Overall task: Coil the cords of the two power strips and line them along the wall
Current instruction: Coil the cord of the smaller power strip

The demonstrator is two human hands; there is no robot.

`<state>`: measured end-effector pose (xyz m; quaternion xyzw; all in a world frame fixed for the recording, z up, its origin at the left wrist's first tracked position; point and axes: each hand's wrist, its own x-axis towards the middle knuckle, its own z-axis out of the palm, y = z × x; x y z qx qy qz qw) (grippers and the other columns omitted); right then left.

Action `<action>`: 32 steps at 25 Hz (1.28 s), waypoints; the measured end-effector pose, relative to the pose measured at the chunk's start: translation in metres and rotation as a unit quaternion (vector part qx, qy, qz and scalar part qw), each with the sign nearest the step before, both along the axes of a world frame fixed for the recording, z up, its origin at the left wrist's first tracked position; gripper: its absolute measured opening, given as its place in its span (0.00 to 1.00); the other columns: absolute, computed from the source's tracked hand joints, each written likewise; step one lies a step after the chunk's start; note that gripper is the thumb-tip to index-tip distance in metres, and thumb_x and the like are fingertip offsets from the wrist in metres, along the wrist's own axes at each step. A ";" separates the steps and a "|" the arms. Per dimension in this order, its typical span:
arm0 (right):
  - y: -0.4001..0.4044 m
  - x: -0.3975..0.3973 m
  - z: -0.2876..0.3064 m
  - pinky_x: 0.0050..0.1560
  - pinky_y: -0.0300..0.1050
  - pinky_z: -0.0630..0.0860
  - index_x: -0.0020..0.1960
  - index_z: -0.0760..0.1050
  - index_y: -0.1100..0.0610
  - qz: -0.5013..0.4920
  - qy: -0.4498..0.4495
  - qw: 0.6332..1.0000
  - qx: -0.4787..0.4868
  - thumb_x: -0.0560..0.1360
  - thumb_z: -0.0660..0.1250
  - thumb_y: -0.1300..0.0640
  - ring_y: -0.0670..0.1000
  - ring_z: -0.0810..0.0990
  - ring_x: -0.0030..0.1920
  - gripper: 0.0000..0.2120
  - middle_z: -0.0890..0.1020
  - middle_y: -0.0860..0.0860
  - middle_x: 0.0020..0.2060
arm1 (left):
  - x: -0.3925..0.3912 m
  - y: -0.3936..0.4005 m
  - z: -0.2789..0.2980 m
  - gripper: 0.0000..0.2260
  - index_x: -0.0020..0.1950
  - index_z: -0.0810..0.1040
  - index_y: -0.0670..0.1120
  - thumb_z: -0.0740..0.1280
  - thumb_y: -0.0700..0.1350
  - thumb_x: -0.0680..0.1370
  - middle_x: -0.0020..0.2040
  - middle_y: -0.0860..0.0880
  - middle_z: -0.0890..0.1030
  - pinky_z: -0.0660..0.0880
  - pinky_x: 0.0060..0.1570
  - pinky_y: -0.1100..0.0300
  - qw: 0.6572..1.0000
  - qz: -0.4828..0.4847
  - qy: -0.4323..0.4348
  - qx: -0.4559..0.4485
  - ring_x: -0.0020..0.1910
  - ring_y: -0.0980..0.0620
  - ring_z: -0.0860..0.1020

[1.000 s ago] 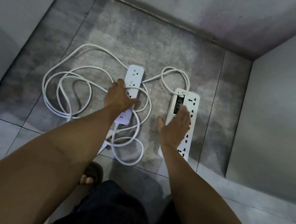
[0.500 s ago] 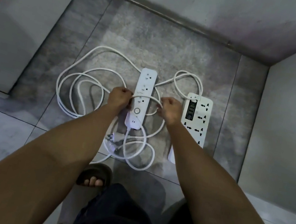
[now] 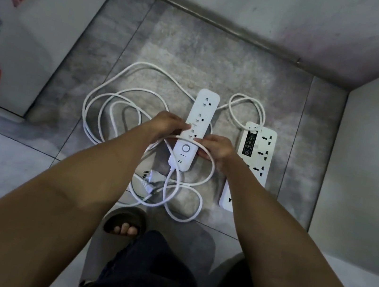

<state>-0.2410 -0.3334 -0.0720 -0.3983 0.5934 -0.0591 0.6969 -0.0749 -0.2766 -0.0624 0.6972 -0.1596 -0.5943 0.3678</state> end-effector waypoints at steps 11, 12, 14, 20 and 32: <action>-0.014 -0.006 0.197 0.42 0.41 0.82 0.61 0.75 0.65 0.040 -0.138 0.962 -0.231 0.71 0.72 0.65 0.47 0.84 0.40 0.19 0.83 0.56 0.48 | 0.009 -0.014 0.194 0.13 0.60 0.77 0.43 0.70 0.39 0.75 0.53 0.47 0.82 0.81 0.46 0.54 0.956 -0.052 -0.014 -0.289 0.49 0.52 0.82; -0.013 -0.009 0.214 0.45 0.45 0.82 0.62 0.75 0.63 0.083 -0.126 0.963 -0.224 0.72 0.72 0.64 0.48 0.84 0.42 0.20 0.83 0.57 0.51 | 0.009 -0.018 0.215 0.14 0.60 0.77 0.42 0.70 0.39 0.75 0.53 0.47 0.82 0.81 0.47 0.53 0.951 -0.046 -0.015 -0.306 0.49 0.51 0.82; -0.013 -0.019 0.237 0.52 0.50 0.79 0.62 0.74 0.63 0.192 -0.079 0.960 -0.186 0.73 0.71 0.61 0.53 0.82 0.48 0.19 0.82 0.59 0.54 | 0.009 -0.024 0.252 0.13 0.59 0.77 0.41 0.70 0.41 0.75 0.53 0.46 0.82 0.81 0.46 0.52 0.943 -0.030 -0.012 -0.330 0.48 0.50 0.82; -0.008 -0.058 0.307 0.61 0.46 0.72 0.65 0.71 0.55 0.292 -0.025 0.932 -0.214 0.72 0.72 0.53 0.50 0.78 0.59 0.23 0.79 0.54 0.59 | -0.003 -0.023 0.354 0.04 0.51 0.77 0.45 0.68 0.43 0.78 0.47 0.47 0.81 0.81 0.41 0.53 0.913 0.087 0.061 -0.393 0.45 0.49 0.81; -0.006 -0.092 0.362 0.31 0.35 0.68 0.38 0.78 0.58 0.145 -0.065 0.890 -0.427 0.77 0.67 0.60 0.40 0.68 0.24 0.08 0.72 0.49 0.27 | -0.015 0.008 0.329 0.18 0.69 0.72 0.42 0.64 0.47 0.80 0.62 0.43 0.80 0.81 0.38 0.51 0.831 0.394 0.273 -0.282 0.59 0.45 0.80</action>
